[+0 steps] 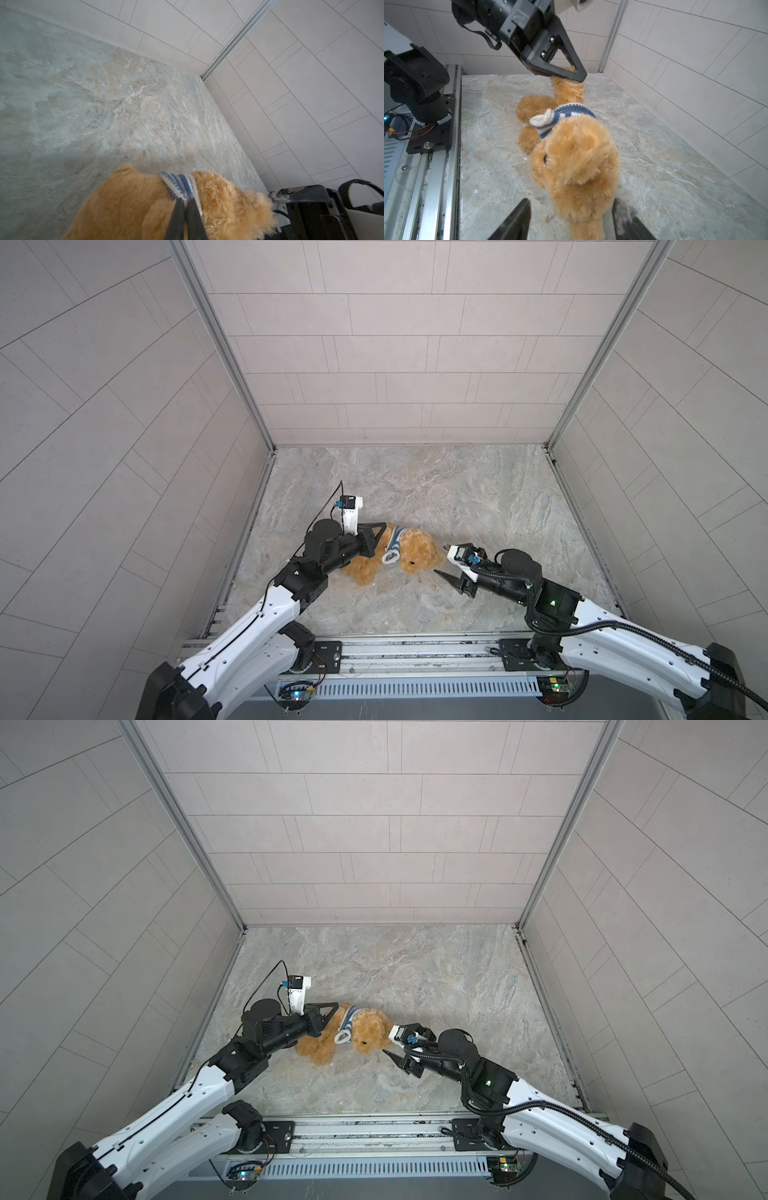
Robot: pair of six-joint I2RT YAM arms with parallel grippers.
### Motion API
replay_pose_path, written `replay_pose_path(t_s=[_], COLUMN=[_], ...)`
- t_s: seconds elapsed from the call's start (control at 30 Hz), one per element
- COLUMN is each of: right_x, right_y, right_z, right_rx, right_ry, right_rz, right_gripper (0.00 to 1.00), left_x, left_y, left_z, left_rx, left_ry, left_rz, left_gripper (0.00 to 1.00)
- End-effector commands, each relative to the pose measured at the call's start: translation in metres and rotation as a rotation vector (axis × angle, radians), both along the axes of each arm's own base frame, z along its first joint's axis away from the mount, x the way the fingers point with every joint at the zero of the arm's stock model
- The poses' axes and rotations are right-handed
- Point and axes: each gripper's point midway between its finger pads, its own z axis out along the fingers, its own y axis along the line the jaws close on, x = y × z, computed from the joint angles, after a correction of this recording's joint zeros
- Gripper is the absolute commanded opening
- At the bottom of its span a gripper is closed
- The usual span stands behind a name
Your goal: Dress the teddy bear
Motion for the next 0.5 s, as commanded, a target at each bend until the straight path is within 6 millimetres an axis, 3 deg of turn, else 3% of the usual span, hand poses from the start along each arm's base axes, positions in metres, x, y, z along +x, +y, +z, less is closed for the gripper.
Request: replay_pose_path(t_s=[0.0, 0.3, 0.47], right_x=[0.008, 0.019, 0.022], right_y=[-0.005, 0.009, 0.015], right_z=[0.011, -0.018, -0.048], right_rx=[0.019, -0.053, -0.095], right_ry=[0.082, 0.138, 0.183], right_rz=[-0.077, -0.075, -0.075], right_gripper=[0.66, 0.69, 0.71], left_x=[0.005, -0.007, -0.014], left_y=[-0.002, -0.018, -0.022], left_z=[0.017, -0.019, -0.033], left_rx=[0.080, 0.074, 0.071], left_ry=[-0.106, -0.035, -0.007], left_rz=[0.006, -0.029, -0.042], left_gripper=[0.00, 0.00, 0.00])
